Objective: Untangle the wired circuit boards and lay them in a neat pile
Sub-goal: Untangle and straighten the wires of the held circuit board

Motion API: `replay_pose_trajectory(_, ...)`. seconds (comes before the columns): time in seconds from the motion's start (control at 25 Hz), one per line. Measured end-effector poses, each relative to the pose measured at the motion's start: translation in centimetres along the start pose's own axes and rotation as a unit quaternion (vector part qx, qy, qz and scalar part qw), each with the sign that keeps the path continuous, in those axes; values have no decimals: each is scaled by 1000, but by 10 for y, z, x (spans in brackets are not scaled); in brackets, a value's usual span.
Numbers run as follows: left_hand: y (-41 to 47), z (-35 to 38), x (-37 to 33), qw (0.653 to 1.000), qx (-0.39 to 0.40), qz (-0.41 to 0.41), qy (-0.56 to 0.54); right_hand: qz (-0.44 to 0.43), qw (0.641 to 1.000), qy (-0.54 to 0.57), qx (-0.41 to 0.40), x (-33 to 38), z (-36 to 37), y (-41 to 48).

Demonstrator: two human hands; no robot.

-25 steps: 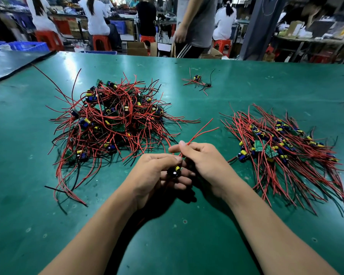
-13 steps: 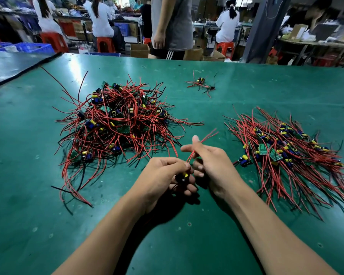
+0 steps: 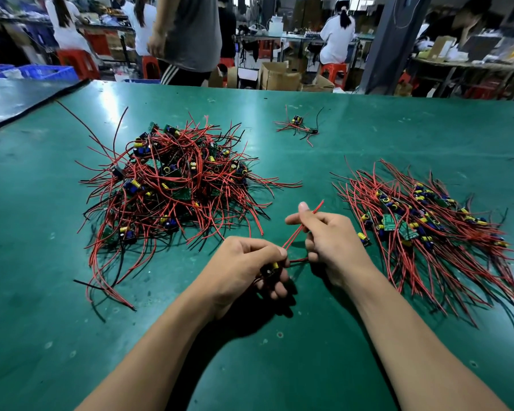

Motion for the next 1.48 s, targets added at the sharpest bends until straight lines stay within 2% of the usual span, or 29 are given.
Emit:
replay_pose_trajectory(0.2, 0, 0, 0, 1000, 22, -4, 13, -38, 997, 22, -57, 3, -6, 4)
replay_pose_trajectory(0.28, 0, -1, 1, 999, 30, -10, 7, -20, 996, 56, -63, 4, -3, 3)
replay_pose_trajectory(0.4, 0, -2, 2, 998, 53, -16, 2, 104, 979, 176, -21, 3, 0, 2)
replay_pose_trajectory(0.52, 0, -2, 3, 997, 66, -27, 5, 244, 919, 301, 77, 3, 0, 0)
replay_pose_trajectory(0.6, 0, -4, 4, 997, 66, -37, 8, 271, 902, 318, 110, 2, 1, -3)
replay_pose_trajectory(0.64, 0, -4, 4, 997, 63, -40, 6, 268, 906, 309, 109, 2, 1, -4)
replay_pose_trajectory(0.72, 1, -4, 5, 998, 39, -39, -13, 224, 934, 264, 85, 3, 2, -4)
replay_pose_trajectory(0.8, 5, -5, 5, 998, -18, -25, -49, 162, 966, 191, 62, 6, 4, -9)
replay_pose_trajectory(0.92, 14, -5, 3, 990, -81, -20, -112, 15, 999, 20, 45, 9, 12, -23)
replay_pose_trajectory(0.96, 15, -5, 3, 987, -81, -27, -138, -52, 996, -52, 45, 10, 16, -28)
replay_pose_trajectory(1.04, 16, -6, 2, 980, -63, -51, -183, -183, 968, -169, 25, 13, 24, -36)
replay_pose_trajectory(1.12, 17, -6, 4, 982, -31, -65, -175, -254, 946, -201, -11, 13, 26, -39)
replay_pose_trajectory(1.2, 19, -5, 8, 991, -14, -50, -125, -252, 949, -183, -54, 13, 21, -34)
replay_pose_trajectory(1.28, 22, -7, 8, 996, -28, -27, -75, -218, 952, -186, -105, 11, 9, -22)
replay_pose_trajectory(1.48, 22, -11, 7, 997, -39, -18, -67, -147, 902, -377, -152, 11, -32, 3)
Point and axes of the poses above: each hand's wrist, its own y-axis towards the middle knuckle, its own z-axis out of the palm, x = y × z, the point moved 4 cm from there along y, towards the middle knuckle, and after that the axes turned 10 degrees about -x, right-handed, at the moved point
